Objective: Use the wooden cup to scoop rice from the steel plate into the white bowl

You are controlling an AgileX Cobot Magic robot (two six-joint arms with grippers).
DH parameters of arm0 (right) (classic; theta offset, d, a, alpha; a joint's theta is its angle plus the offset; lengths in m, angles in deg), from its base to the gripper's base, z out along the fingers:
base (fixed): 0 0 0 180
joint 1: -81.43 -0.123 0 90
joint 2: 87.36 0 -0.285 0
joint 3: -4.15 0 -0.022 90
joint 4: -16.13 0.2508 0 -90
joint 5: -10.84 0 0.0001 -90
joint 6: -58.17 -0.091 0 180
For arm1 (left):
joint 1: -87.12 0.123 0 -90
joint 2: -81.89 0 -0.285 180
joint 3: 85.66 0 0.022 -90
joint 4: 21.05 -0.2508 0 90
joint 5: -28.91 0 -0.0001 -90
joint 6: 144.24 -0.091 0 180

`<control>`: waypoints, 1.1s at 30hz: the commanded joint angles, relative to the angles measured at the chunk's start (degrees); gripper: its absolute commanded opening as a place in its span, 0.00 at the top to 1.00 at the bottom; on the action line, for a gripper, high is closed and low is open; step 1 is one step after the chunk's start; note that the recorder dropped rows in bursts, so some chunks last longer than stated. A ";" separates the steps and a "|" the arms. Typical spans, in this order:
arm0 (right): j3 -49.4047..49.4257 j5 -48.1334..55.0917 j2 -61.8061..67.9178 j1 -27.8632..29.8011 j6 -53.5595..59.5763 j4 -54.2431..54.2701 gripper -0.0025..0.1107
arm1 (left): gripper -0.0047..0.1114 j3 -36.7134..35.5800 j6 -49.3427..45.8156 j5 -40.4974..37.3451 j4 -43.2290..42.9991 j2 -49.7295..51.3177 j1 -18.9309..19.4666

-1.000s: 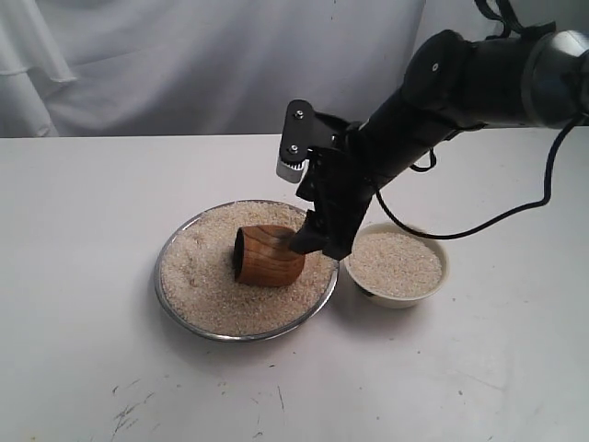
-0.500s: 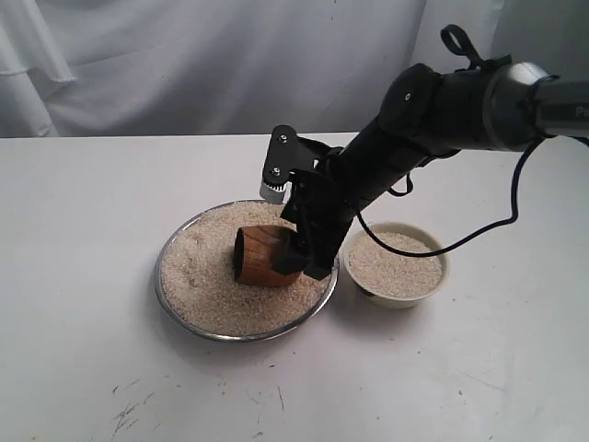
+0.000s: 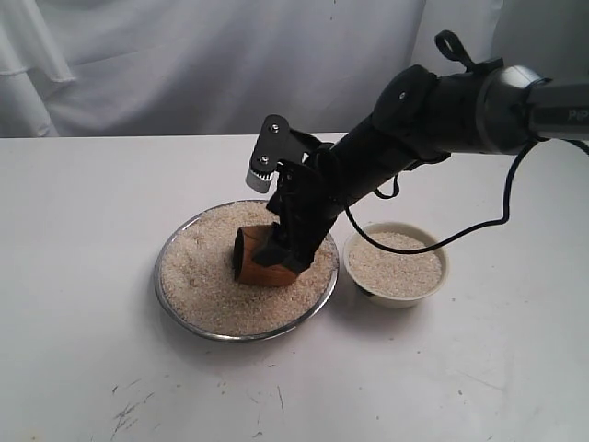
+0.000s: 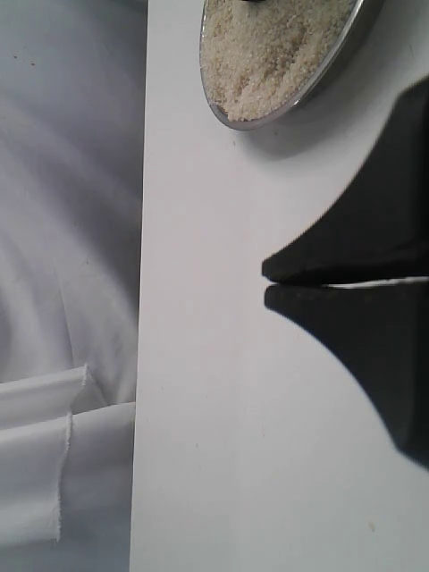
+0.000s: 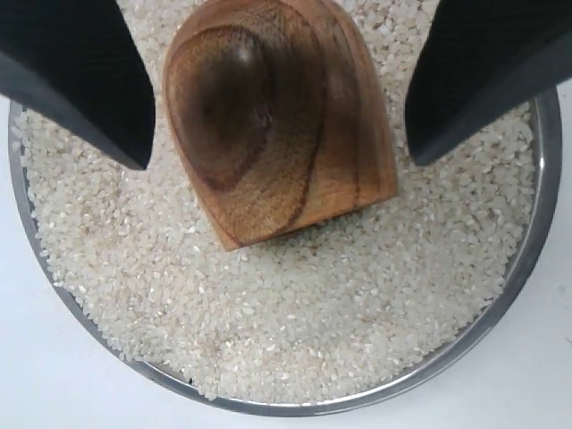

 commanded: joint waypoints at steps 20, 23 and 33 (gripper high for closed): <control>0.37 -0.04 -0.15 -0.30 2.17 -3.33 0.20 | 0.96 -0.26 0.18 0.36 0.04 -0.29 -0.09; 0.37 -0.37 0.10 -0.30 2.17 -3.42 0.21 | 0.96 -0.26 0.18 0.36 0.04 -0.29 -0.09; 0.37 -3.39 3.93 -1.53 3.80 -3.30 0.21 | 0.96 -0.26 0.18 0.36 0.04 -0.29 -0.09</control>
